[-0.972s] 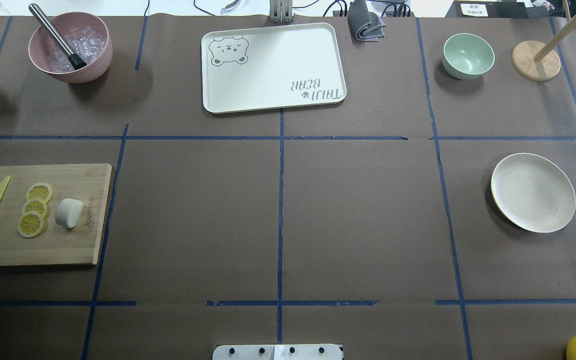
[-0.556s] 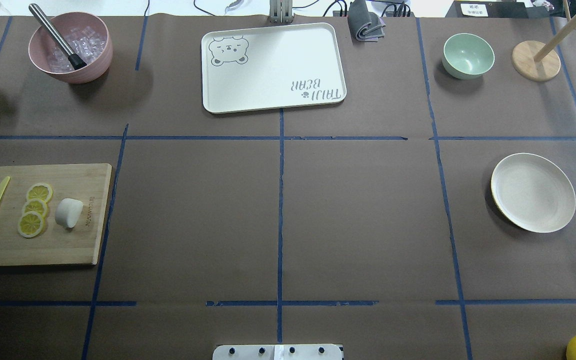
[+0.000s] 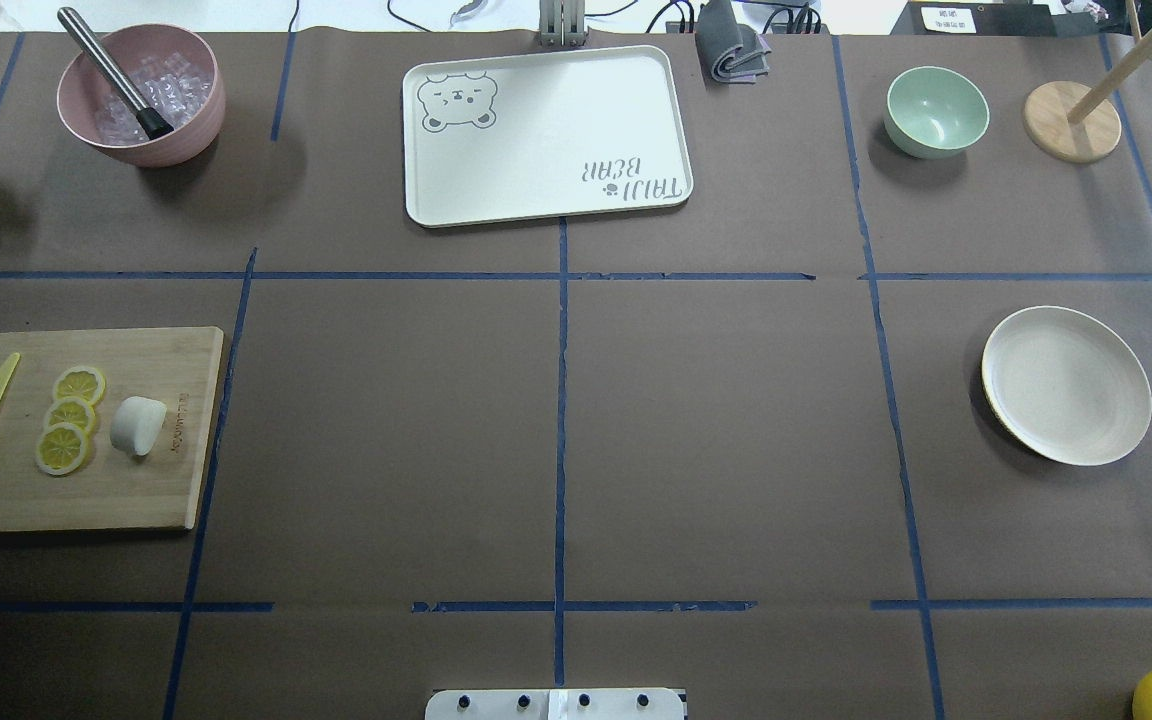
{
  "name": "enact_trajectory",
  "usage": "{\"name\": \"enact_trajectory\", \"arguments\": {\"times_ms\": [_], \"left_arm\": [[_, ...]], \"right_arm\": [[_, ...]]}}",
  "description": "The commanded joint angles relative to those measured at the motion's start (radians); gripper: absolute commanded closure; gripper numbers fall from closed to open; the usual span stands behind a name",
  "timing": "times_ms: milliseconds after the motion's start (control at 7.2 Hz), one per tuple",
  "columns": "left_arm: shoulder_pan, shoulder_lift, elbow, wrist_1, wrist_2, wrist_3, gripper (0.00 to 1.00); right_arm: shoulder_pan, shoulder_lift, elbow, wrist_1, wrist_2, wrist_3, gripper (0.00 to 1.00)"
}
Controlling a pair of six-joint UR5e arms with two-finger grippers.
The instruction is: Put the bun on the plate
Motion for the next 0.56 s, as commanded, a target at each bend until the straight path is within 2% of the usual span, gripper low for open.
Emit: {"name": "enact_trajectory", "arguments": {"times_ms": [0, 278, 417], "left_arm": [[0.0, 0.009, -0.015, -0.003, -0.001, -0.002, 0.0], [0.0, 0.011, -0.016, -0.004, -0.012, 0.003, 0.0], [0.0, 0.011, -0.016, -0.006, -0.012, 0.003, 0.0]], "right_arm": [[-0.008, 0.001, -0.002, 0.0, 0.012, 0.001, 0.0], [-0.02, 0.001, -0.005, 0.0, 0.057, 0.001, 0.0], [-0.031, 0.002, -0.011, 0.038, 0.087, 0.001, 0.0]]}}
